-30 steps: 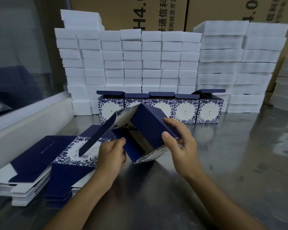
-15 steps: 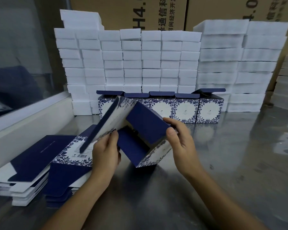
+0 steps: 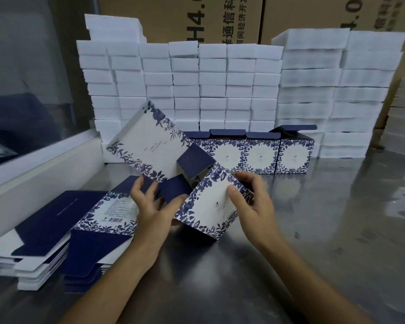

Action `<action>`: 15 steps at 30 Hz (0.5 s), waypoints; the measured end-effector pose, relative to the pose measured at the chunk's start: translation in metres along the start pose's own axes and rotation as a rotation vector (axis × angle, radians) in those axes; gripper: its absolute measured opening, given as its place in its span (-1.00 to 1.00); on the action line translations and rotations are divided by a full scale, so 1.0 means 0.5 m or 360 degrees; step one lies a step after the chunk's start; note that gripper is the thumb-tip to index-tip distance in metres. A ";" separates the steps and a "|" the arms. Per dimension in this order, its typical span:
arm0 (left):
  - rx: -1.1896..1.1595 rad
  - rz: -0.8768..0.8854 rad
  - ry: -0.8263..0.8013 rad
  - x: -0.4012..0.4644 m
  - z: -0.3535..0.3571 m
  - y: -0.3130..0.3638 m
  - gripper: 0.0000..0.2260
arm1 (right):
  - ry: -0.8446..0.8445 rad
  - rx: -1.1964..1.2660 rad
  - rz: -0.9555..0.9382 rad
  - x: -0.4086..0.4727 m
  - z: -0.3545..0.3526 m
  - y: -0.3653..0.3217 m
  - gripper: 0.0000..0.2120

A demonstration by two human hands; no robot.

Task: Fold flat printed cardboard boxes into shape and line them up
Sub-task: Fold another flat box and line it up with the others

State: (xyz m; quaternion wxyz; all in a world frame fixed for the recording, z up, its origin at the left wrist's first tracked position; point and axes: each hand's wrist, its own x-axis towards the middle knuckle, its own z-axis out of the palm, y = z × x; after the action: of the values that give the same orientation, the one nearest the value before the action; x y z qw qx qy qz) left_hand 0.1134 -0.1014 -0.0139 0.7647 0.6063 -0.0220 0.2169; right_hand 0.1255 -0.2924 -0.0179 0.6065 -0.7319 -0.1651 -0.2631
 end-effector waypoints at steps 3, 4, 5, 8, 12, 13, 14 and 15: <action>-0.0029 -0.0023 -0.0054 0.008 -0.012 0.001 -0.53 | 0.0084 0.0010 0.0056 0.001 -0.003 0.003 -0.74; 0.0000 -0.0021 -0.0070 0.010 -0.015 0.003 -0.67 | 0.0129 -0.0008 0.0071 0.002 -0.004 0.003 -0.76; 0.0015 -0.0011 -0.0083 0.011 -0.017 0.001 -0.76 | 0.0175 -0.0024 0.0085 0.003 -0.006 0.003 -0.78; 0.0036 0.0070 -0.0131 0.010 -0.016 0.001 -0.93 | 0.0280 -0.0073 0.0132 0.007 -0.009 0.001 -0.86; -0.0041 0.0039 -0.0145 0.007 -0.013 0.004 -0.60 | 0.0344 -0.0053 0.0266 0.012 -0.013 -0.004 -0.85; -0.0045 0.0012 -0.0106 0.009 -0.012 0.004 -0.55 | 0.0332 -0.0034 0.0298 0.013 -0.014 -0.007 -0.85; -0.0023 0.0002 -0.0066 0.010 -0.012 0.001 -0.56 | 0.0306 -0.0022 0.0324 0.013 -0.014 -0.010 -0.86; -0.0002 0.0009 -0.0052 0.014 -0.011 -0.006 -0.61 | 0.0265 -0.0017 0.0341 0.012 -0.014 -0.012 -0.84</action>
State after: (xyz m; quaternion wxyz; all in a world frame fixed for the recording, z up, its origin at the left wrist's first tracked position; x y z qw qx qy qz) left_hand 0.1196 -0.0945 -0.0161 0.7640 0.6093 -0.0362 0.2090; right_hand 0.1254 -0.2984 -0.0087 0.6387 -0.7242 -0.0337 -0.2576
